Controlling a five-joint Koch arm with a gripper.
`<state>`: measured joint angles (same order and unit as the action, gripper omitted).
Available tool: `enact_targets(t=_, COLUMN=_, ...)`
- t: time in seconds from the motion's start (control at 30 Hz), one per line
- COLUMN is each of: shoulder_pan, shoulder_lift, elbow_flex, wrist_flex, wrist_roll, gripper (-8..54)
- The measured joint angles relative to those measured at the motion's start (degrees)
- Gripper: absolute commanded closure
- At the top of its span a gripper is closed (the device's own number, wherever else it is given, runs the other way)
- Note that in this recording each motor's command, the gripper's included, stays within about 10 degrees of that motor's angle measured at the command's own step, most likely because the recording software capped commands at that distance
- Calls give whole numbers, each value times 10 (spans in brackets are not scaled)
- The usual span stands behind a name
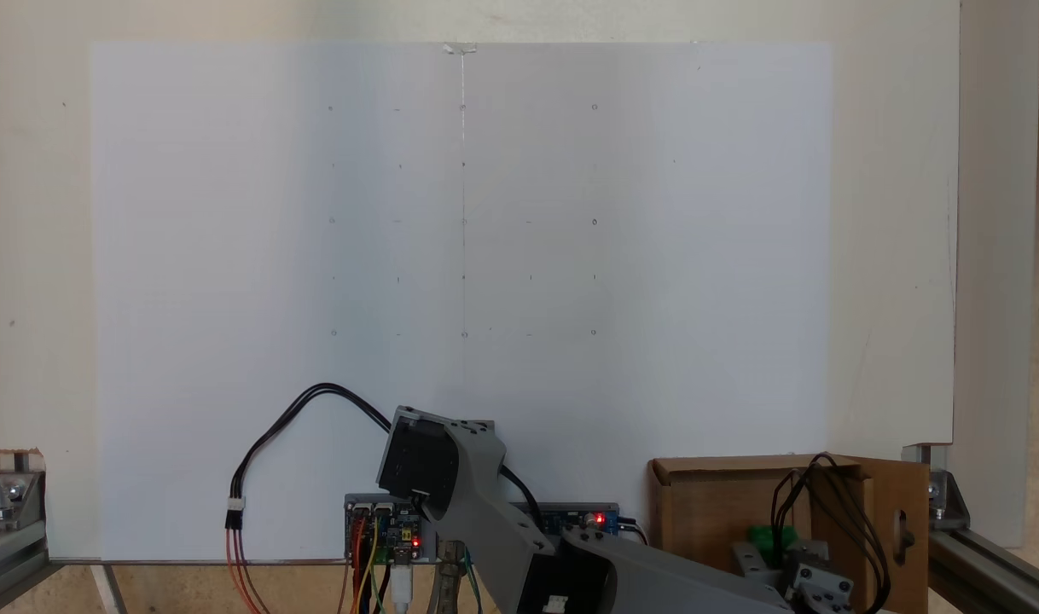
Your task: Grasp a green dice and put it in the bin.
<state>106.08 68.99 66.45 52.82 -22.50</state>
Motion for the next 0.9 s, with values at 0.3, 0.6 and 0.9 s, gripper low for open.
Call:
enact_targets(t=0.3, shoulder_pan=4, shoulder_lift=0, elbow_flex=0, wrist_flex=-11, wrist_roll=0, gripper=20)
enact_targets(t=0.6, shoulder_pan=-75, shoulder_lift=145, elbow_flex=0, wrist_flex=-57, wrist_roll=51, gripper=20)
enact_targets(t=0.9, shoulder_pan=-420, shoulder_lift=320, elbow_flex=0, wrist_flex=-56, wrist_roll=201, gripper=17)
